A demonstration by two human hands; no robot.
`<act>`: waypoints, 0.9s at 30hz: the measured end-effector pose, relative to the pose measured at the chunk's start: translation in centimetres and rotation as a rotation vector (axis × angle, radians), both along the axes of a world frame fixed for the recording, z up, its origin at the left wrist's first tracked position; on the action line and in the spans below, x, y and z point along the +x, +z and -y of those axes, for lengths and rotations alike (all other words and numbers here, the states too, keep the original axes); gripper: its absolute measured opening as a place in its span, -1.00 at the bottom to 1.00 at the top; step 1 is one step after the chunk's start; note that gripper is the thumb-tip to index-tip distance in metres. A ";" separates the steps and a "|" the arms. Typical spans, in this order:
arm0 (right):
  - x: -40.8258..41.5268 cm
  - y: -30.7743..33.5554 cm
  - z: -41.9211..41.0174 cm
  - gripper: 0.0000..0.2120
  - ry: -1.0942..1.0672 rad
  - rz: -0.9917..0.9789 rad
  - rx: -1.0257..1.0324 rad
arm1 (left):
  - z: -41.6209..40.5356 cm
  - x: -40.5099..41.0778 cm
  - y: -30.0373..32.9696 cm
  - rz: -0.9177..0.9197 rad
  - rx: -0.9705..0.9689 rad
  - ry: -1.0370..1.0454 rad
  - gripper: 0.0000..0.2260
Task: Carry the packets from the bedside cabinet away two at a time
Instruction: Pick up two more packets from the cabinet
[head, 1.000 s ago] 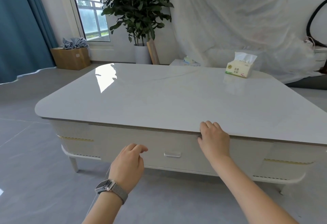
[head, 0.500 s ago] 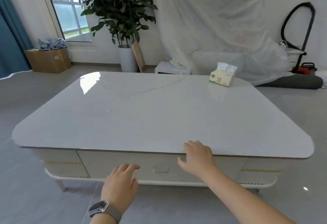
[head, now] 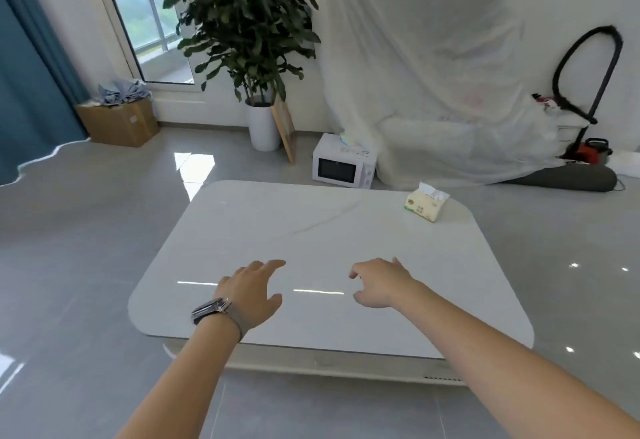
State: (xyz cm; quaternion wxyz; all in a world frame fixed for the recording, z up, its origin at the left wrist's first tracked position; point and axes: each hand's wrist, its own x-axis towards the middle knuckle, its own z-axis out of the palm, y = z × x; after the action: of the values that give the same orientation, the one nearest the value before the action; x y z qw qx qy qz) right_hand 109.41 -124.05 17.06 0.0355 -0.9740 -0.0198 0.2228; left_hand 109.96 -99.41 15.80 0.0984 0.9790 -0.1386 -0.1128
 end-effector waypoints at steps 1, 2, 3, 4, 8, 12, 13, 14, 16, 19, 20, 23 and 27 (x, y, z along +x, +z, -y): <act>0.3 2.7 -1.3 -0.54 0.013 -0.003 0.000 | -1.1 -0.1 2.5 -0.012 -0.002 0.013 -0.48; 0.7 5.4 -2.8 -0.53 0.025 -0.009 0.009 | -2.5 -0.1 4.9 -0.024 0.002 0.028 -0.48; 1.2 8.2 -4.4 -0.53 0.039 -0.013 0.021 | -4.2 -0.2 7.2 -0.032 0.009 0.048 -0.49; 1.6 10.9 -6.2 -0.52 0.053 -0.017 0.033 | -6.1 -0.3 9.4 -0.039 0.024 0.067 -0.49; 3.6 20.8 -13.8 -0.52 0.138 0.002 0.064 | -14.4 -0.8 17.8 -0.027 0.092 0.148 -0.50; 5.5 27.2 -22.1 -0.54 0.258 0.068 0.125 | -22.8 -1.7 24.6 0.024 0.118 0.258 -0.48; 5.9 28.3 -24.2 -0.54 0.293 0.075 0.138 | -24.8 -1.9 25.7 0.032 0.125 0.289 -0.48; 6.2 29.2 -26.3 -0.55 0.334 0.082 0.142 | -26.7 -2.2 26.8 0.038 0.128 0.321 -0.47; 6.9 30.4 -30.3 -0.55 0.412 0.085 0.141 | -30.2 -2.7 28.3 0.047 0.130 0.393 -0.44; 8.7 30.9 -36.1 -0.55 0.521 0.061 0.130 | -34.9 -3.2 29.1 0.014 0.145 0.514 -0.43; 9.5 30.9 -38.0 -0.55 0.554 0.050 0.130 | -36.3 -3.2 29.1 -0.004 0.152 0.554 -0.42; 12.3 30.6 -43.7 -0.54 0.683 0.046 0.113 | -40.6 -3.3 28.9 -0.026 0.164 0.678 -0.42; 15.3 30.6 -51.3 -0.55 0.838 0.065 0.134 | -45.6 -5.0 28.2 0.022 0.090 0.876 -0.46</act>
State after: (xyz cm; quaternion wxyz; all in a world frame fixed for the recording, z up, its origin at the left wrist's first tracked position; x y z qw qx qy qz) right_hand 124.75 -72.70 47.66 0.0044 -0.8839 -0.4294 0.1854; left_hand 105.01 -53.82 44.00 0.0925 0.9498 0.2935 -0.0560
